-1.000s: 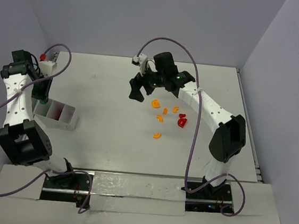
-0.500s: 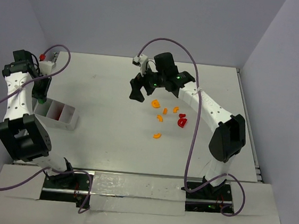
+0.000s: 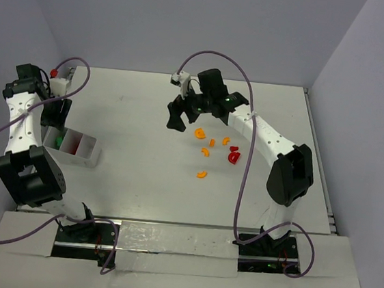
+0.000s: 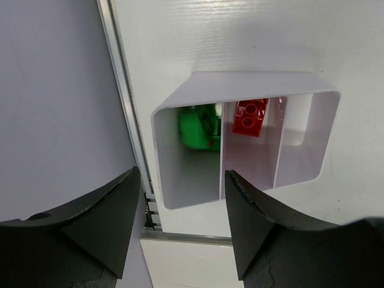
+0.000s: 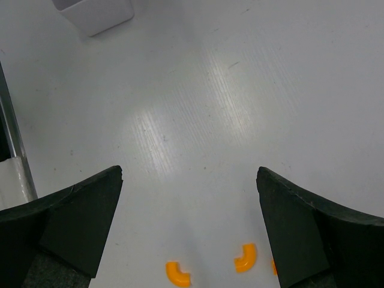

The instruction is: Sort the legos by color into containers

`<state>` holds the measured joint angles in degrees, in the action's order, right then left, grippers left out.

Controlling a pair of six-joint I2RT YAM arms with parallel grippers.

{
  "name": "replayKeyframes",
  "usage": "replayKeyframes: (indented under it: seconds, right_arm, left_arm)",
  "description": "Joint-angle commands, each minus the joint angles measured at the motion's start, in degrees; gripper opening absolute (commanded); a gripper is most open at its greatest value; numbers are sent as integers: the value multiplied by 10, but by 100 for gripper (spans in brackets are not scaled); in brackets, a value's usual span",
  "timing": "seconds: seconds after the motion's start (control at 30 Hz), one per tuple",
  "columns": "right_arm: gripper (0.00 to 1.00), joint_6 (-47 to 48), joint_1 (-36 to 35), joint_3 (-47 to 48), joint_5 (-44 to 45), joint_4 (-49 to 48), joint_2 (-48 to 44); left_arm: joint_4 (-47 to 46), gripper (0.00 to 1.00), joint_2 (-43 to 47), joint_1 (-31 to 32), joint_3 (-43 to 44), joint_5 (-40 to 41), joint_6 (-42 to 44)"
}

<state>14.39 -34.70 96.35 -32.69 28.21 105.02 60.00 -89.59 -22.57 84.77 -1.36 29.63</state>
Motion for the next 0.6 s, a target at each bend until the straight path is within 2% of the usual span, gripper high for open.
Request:
replayKeyframes:
  seconds: [0.0,0.1,0.17,0.27,0.3,0.43,0.57]
  right_arm:
    - [100,-10,9,-3,-5,-29,-2]
    - [100,-42,23,-5,19,-42,1]
    - [100,-74,41,1,42,-49,8]
    - [100,-127,71,11,96,-56,21]
    - [100,-138,80,16,114,-55,26]
    - [100,-171,115,104,231,-3,92]
    - [100,-203,142,181,313,43,178]
  left_arm:
    - [6,67,2,-2,51,-39,-4]
    - [18,69,1,16,115,-78,-17]
    - [11,74,7,48,153,-84,-32]
    - [-32,97,19,103,186,-81,-69]
    - [-53,99,24,130,186,-78,-84]
    - [-157,99,51,190,164,-63,-185]
    - [-250,99,64,192,127,-74,-317]
